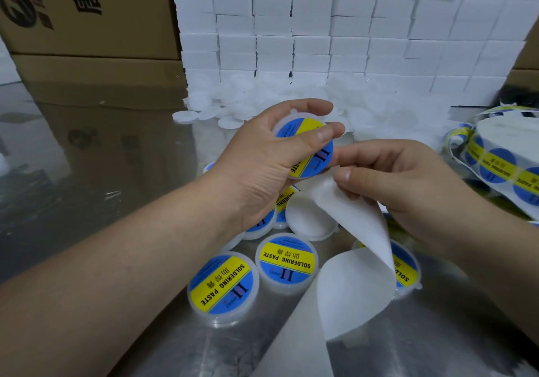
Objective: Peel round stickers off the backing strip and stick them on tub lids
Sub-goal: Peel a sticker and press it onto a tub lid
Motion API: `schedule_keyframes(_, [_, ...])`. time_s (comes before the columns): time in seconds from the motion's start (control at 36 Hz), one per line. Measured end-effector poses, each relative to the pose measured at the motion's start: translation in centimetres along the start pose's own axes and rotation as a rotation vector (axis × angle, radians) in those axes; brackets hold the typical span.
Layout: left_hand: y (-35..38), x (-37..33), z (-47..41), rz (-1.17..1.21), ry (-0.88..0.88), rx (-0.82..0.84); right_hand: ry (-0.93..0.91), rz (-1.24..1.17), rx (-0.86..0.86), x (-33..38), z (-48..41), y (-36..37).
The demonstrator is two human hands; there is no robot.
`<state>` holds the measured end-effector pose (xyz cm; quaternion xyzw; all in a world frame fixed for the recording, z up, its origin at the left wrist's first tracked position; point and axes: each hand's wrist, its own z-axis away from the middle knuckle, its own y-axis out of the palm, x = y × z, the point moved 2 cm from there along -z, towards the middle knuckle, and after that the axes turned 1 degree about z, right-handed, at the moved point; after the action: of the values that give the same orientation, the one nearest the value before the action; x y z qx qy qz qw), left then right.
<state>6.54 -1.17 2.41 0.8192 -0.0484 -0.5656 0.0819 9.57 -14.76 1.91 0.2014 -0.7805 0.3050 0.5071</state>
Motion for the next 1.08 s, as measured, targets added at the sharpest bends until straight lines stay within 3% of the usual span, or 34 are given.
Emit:
schedule_keyframes(0.28, [-0.1, 0.1, 0.0, -0.045, 0.019, 0.018, -0.009, -0.024, -0.021, 0.0, 0.0, 0.0])
schedule_keyframes(0.42, [0.2, -0.3, 0.4, -0.176, 0.097, 0.010, 0.025, 0.025, -0.074, -0.1, -0.1, 0.0])
schedule_keyframes(0.5, [0.4, -1.2, 0.6, -0.339, 0.279, -0.090, 0.068, 0.101, -0.132, -0.4, -0.1, -0.2])
schedule_keyframes(0.64, [-1.4, -3.6, 0.1, -0.159, 0.395, -0.404, 0.158, 0.260, -0.320, -1.0, -0.5, -1.1])
schedule_keyframes(0.75, [-0.5, -2.1, 0.6, -0.337, 0.257, -0.281, 0.072, 0.258, -0.294, -0.5, -0.3, -0.8])
schedule_keyframes(0.89, [0.6, -0.2, 0.8, -0.547, 0.229, -0.129, -0.116, 0.296, -0.133, 0.1, 0.2, 0.0])
schedule_keyframes(1.08, [0.4, 0.1, 0.7, -0.688, 0.239, -0.120, -0.052, 0.254, -0.168, -0.3, 0.1, 0.0])
